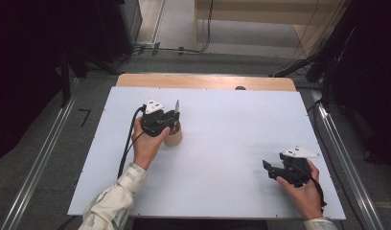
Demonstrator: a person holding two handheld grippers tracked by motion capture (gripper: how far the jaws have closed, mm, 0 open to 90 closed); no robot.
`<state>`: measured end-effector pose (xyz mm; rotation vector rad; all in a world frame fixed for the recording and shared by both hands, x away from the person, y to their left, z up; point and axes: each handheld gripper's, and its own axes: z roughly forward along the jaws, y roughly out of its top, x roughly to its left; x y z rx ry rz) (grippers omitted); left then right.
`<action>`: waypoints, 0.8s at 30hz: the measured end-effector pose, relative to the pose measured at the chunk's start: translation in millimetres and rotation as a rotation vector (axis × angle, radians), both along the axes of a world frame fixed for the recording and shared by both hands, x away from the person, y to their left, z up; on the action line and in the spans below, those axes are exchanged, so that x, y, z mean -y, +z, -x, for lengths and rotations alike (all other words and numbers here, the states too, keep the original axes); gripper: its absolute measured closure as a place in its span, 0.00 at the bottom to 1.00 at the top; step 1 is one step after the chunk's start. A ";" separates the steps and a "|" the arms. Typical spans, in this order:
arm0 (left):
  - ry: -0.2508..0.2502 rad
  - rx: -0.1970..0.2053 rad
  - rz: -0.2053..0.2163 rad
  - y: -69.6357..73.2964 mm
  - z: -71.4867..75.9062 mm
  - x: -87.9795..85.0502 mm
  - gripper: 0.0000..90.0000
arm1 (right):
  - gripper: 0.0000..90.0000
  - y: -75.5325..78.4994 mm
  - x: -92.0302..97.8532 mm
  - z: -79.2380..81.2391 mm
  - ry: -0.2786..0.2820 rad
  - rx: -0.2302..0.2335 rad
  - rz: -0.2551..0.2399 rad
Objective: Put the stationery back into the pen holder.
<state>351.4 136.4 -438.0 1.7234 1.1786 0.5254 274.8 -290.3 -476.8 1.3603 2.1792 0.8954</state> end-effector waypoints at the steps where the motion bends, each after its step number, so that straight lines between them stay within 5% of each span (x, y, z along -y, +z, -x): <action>1: 0.001 -0.001 0.000 0.9 1.5 0.3 0.77 | 0.30 0.1 0.2 0.0 0.001 0.001 -0.001; 7: -0.011 0.000 -0.007 6.0 15.1 2.9 0.57 | 0.30 0.3 0.3 0.5 0.001 0.001 -0.003; 14: 0.037 -0.018 -0.005 9.9 33.4 -0.7 0.38 | 0.30 0.5 -0.1 0.5 0.001 0.000 -0.003; 24: 0.092 -0.033 -0.024 0.1 48.3 -10.9 0.34 | 0.30 1.3 -0.2 1.1 0.000 0.004 -0.001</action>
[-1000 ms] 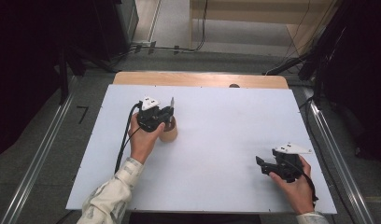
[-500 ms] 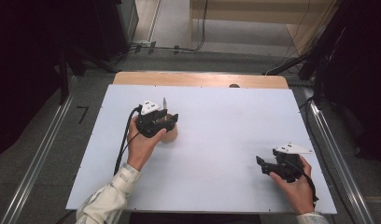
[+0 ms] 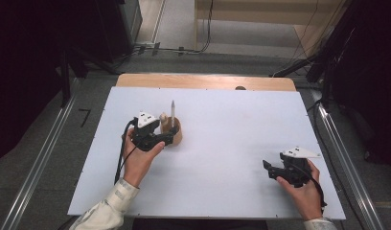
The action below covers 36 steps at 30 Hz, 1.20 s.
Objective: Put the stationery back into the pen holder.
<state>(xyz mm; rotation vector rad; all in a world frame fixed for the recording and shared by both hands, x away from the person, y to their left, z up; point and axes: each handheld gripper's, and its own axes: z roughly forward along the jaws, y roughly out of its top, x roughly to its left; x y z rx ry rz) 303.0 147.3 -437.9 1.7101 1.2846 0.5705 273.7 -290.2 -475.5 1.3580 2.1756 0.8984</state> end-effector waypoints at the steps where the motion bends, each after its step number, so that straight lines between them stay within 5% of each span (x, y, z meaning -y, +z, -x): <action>1: 0.002 -0.003 0.003 -0.6 1.2 -0.6 0.34 | 0.30 0.1 0.2 0.2 0.002 0.002 -0.001; 24: 0.057 -0.033 0.022 -29.3 32.5 -22.5 0.31 | 0.29 2.6 1.4 3.2 0.002 0.016 0.008; 36: 0.087 -0.074 -0.005 -37.4 50.5 -34.1 0.31 | 0.29 3.0 1.1 4.2 0.005 0.018 0.009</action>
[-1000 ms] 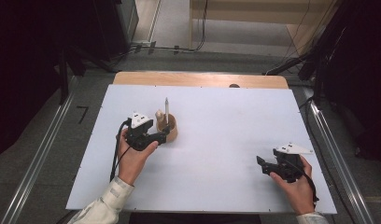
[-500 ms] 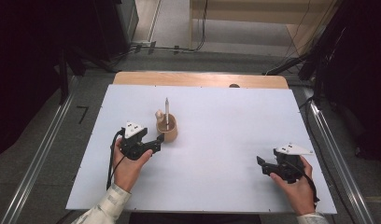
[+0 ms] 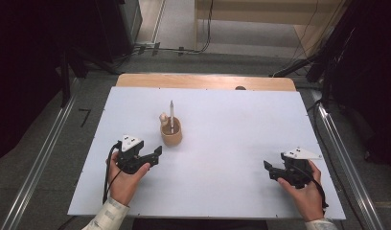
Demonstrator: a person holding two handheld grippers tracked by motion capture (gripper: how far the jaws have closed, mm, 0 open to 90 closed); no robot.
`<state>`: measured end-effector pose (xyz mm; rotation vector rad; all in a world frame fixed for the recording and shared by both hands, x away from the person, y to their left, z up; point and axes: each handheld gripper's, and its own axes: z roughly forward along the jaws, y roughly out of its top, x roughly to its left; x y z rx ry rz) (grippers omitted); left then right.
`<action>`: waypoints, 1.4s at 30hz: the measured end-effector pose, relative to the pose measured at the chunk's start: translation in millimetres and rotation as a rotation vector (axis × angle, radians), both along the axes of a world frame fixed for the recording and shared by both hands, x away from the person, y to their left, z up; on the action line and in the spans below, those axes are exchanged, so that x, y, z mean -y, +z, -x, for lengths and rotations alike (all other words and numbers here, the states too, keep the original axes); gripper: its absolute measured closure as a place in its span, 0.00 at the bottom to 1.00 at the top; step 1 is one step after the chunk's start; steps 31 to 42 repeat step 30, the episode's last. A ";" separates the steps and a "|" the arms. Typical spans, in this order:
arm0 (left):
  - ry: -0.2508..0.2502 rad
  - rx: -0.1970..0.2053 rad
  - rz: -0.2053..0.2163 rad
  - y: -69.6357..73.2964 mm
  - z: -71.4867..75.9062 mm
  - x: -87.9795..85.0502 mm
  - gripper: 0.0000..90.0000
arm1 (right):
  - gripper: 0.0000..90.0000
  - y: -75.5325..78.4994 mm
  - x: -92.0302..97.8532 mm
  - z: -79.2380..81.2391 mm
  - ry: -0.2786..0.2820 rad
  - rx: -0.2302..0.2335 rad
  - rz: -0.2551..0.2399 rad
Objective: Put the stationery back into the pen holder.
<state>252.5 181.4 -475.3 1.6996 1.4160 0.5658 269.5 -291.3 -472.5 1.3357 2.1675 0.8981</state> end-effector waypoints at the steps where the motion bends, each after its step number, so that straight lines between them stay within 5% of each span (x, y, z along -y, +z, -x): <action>1: 0.001 -0.003 -0.002 -0.1 1.7 -1.2 0.31 | 0.29 0.0 0.2 0.1 0.000 0.000 0.000; 22: 0.084 0.000 0.007 -3.6 23.5 -28.7 0.28 | 0.30 -0.3 0.1 0.9 0.000 -0.003 -0.001; 42: 0.090 -0.009 0.011 -5.8 26.9 -32.1 0.28 | 0.30 -0.6 -0.4 0.9 0.002 -0.005 0.002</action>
